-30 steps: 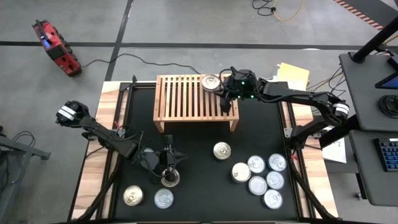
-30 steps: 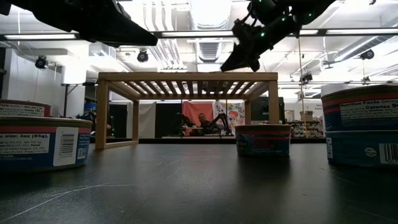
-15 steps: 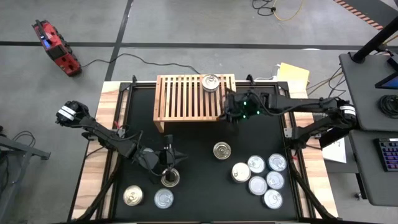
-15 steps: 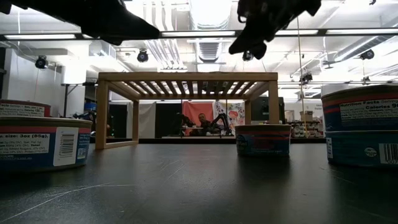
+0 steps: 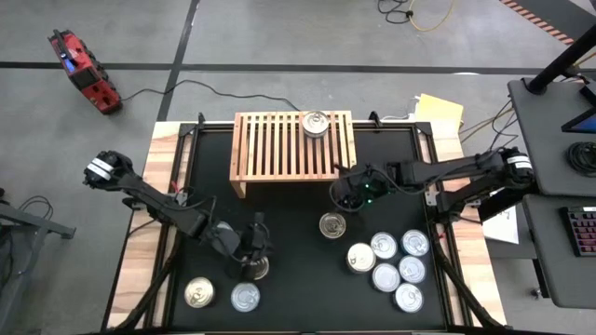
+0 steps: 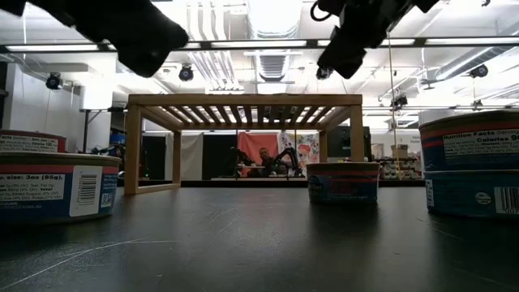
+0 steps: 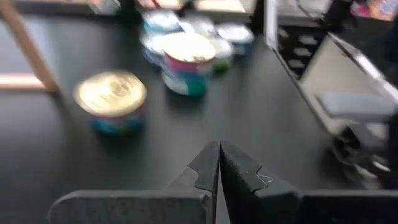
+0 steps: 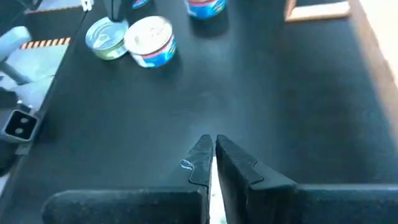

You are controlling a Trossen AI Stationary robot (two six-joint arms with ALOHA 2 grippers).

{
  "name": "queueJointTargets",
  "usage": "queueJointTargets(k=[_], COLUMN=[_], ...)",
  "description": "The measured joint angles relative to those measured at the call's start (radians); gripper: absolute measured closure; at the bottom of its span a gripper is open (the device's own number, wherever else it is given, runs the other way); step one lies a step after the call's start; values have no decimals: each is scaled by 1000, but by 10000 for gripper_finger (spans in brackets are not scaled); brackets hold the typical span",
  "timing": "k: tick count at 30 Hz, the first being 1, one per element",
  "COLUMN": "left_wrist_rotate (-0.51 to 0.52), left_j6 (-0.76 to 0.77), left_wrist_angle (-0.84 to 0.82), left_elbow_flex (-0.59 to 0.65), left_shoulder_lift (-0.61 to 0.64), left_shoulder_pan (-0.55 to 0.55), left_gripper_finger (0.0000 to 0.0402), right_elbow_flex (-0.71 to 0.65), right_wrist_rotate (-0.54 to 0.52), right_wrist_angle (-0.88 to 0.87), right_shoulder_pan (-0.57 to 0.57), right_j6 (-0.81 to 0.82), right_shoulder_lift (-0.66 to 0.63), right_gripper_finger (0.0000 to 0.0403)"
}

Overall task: Stack canned seafood by type on shelf
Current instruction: Stack the blue and pink tuna can on top of the blue and pink tuna can

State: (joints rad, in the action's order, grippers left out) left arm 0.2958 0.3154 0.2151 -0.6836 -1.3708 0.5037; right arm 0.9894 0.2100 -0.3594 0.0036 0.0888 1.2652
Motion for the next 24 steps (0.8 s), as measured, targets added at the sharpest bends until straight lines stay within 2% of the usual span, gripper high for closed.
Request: queueJointTargets(k=[2, 7, 11, 14, 24], left_wrist_rotate=[-29, -26, -29, -29, -45], left_j6=[73, 247, 310, 313, 302], left_wrist_angle=[-146, -527, -713, -765, -773], left_elbow_flex=[-52, -176, -243, -281, -299], left_shoulder_lift=[-1, -31, -60, -75, -97], left_shoulder_pan=[2, 17, 56, 85, 162], left_gripper_finger=[401, 401, 401, 401, 401], right_elbow_flex=[-18, -98, -146, -161, -163], right_wrist_rotate=[-1, -2, -3, -21, -259], right_wrist_angle=[27, 216, 330, 393, 405], right_shoulder_pan=[11, 40, 65, 88, 212], right_j6=[16, 70, 141, 201, 339], right_shoulder_lift=[0, 1, 1, 1, 5], right_gripper_finger=[390, 390, 390, 390, 390])
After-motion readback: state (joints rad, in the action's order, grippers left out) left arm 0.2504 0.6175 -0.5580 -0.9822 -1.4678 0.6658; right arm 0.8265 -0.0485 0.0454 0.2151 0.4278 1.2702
